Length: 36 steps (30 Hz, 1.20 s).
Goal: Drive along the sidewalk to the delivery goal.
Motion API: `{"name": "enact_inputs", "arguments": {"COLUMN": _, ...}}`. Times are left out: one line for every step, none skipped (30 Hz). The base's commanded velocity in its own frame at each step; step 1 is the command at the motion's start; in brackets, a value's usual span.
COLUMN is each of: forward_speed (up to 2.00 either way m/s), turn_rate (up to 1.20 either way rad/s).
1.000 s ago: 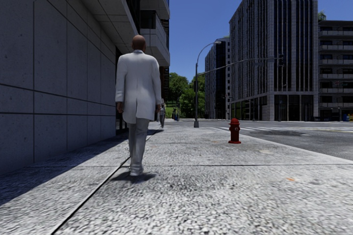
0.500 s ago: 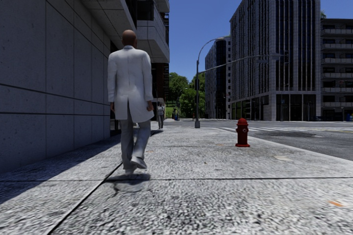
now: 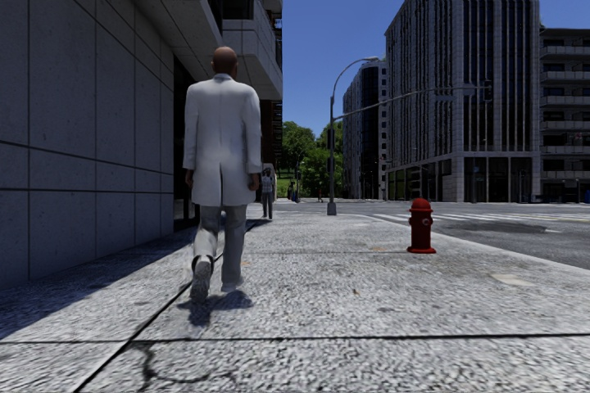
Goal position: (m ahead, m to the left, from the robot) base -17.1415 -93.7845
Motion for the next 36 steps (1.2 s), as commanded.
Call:
{"name": "enact_inputs", "arguments": {"forward_speed": 1.29, "turn_rate": 0.0}}
{"name": "enact_inputs", "arguments": {"forward_speed": 1.29, "turn_rate": 0.0}}
{"name": "enact_inputs", "arguments": {"forward_speed": 1.29, "turn_rate": 0.0}}
{"name": "enact_inputs", "arguments": {"forward_speed": 1.29, "turn_rate": 0.0}}
{"name": "enact_inputs", "arguments": {"forward_speed": 1.29, "turn_rate": 0.0}}
{"name": "enact_inputs", "arguments": {"forward_speed": 1.29, "turn_rate": 0.0}}
{"name": "enact_inputs", "arguments": {"forward_speed": 1.29, "turn_rate": 0.0}}
{"name": "enact_inputs", "arguments": {"forward_speed": 1.29, "turn_rate": 0.0}}
{"name": "enact_inputs", "arguments": {"forward_speed": 1.29, "turn_rate": 0.0}}
{"name": "enact_inputs", "arguments": {"forward_speed": 1.29, "turn_rate": 0.0}}
{"name": "enact_inputs", "arguments": {"forward_speed": 1.29, "turn_rate": 0.0}}
{"name": "enact_inputs", "arguments": {"forward_speed": 1.29, "turn_rate": 0.0}}
{"name": "enact_inputs", "arguments": {"forward_speed": 1.29, "turn_rate": 0.0}}
{"name": "enact_inputs", "arguments": {"forward_speed": 1.29, "turn_rate": 0.0}}
{"name": "enact_inputs", "arguments": {"forward_speed": 1.29, "turn_rate": 0.0}}
{"name": "enact_inputs", "arguments": {"forward_speed": 1.29, "turn_rate": 0.0}}
{"name": "enact_inputs", "arguments": {"forward_speed": 1.29, "turn_rate": 0.0}}
{"name": "enact_inputs", "arguments": {"forward_speed": 1.29, "turn_rate": 0.0}}
{"name": "enact_inputs", "arguments": {"forward_speed": 1.29, "turn_rate": 0.0}}
{"name": "enact_inputs", "arguments": {"forward_speed": 1.29, "turn_rate": 0.0}}
{"name": "enact_inputs", "arguments": {"forward_speed": 1.29, "turn_rate": 0.0}}
{"name": "enact_inputs", "arguments": {"forward_speed": 1.29, "turn_rate": 0.0}}
{"name": "enact_inputs", "arguments": {"forward_speed": 1.29, "turn_rate": 0.0}}
{"name": "enact_inputs", "arguments": {"forward_speed": 1.29, "turn_rate": 0.0}}
{"name": "enact_inputs", "arguments": {"forward_speed": 1.29, "turn_rate": 0.0}}
{"name": "enact_inputs", "arguments": {"forward_speed": 1.29, "turn_rate": 0.0}}
{"name": "enact_inputs", "arguments": {"forward_speed": 1.29, "turn_rate": 0.0}}
{"name": "enact_inputs", "arguments": {"forward_speed": 1.29, "turn_rate": 0.0}}
{"name": "enact_inputs", "arguments": {"forward_speed": 1.29, "turn_rate": 0.0}}
{"name": "enact_inputs", "arguments": {"forward_speed": 1.29, "turn_rate": 0.0}}
{"name": "enact_inputs", "arguments": {"forward_speed": 1.29, "turn_rate": 0.0}}
{"name": "enact_inputs", "arguments": {"forward_speed": 1.29, "turn_rate": 0.0}}
{"name": "enact_inputs", "arguments": {"forward_speed": 1.29, "turn_rate": 0.0}}
{"name": "enact_inputs", "arguments": {"forward_speed": 1.29, "turn_rate": 0.0}}
{"name": "enact_inputs", "arguments": {"forward_speed": 1.29, "turn_rate": 0.0}}
{"name": "enact_inputs", "arguments": {"forward_speed": 1.29, "turn_rate": 0.0}}
